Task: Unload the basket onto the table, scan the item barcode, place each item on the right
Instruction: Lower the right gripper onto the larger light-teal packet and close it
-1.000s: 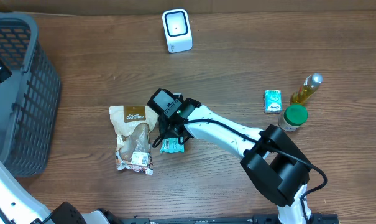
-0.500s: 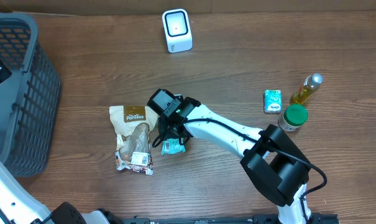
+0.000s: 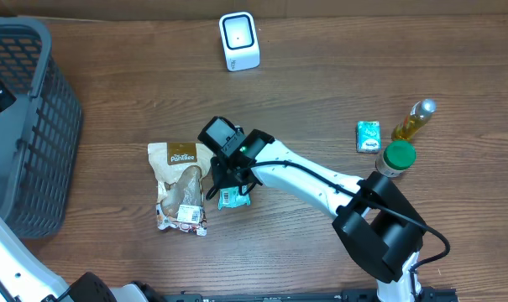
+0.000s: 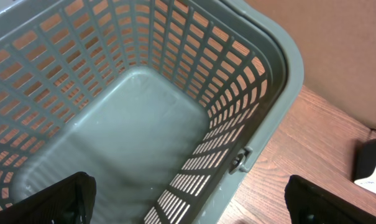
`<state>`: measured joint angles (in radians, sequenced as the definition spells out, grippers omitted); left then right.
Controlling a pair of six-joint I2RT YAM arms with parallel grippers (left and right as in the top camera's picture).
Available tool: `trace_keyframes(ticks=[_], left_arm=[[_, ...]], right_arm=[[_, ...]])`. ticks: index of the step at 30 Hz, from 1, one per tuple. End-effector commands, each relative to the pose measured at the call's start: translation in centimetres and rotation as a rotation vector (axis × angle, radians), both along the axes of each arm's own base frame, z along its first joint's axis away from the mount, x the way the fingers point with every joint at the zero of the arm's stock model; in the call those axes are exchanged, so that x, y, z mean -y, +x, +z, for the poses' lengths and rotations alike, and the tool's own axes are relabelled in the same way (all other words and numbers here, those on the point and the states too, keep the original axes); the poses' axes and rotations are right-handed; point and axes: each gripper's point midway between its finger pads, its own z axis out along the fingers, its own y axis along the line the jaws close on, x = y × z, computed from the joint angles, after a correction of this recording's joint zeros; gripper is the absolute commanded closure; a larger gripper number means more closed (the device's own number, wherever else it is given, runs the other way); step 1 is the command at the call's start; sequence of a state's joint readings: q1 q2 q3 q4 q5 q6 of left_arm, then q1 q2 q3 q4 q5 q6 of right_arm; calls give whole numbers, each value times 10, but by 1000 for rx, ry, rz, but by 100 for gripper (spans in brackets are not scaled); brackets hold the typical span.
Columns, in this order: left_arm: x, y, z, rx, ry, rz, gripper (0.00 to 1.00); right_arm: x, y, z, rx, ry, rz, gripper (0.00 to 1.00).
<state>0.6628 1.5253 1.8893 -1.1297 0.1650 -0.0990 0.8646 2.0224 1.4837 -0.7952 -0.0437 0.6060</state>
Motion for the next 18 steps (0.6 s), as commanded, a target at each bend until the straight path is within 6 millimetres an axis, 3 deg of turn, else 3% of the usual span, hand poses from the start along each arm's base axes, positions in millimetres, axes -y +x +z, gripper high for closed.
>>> trace_keyframes(ticks=[1, 18], left_arm=[[1, 3, -3, 2, -14, -6, 0], [1, 3, -3, 2, -14, -6, 0]], right_arm=[[-7, -14, -1, -23, 34, 31, 96], [-5, -16, -34, 12, 69, 32, 96]])
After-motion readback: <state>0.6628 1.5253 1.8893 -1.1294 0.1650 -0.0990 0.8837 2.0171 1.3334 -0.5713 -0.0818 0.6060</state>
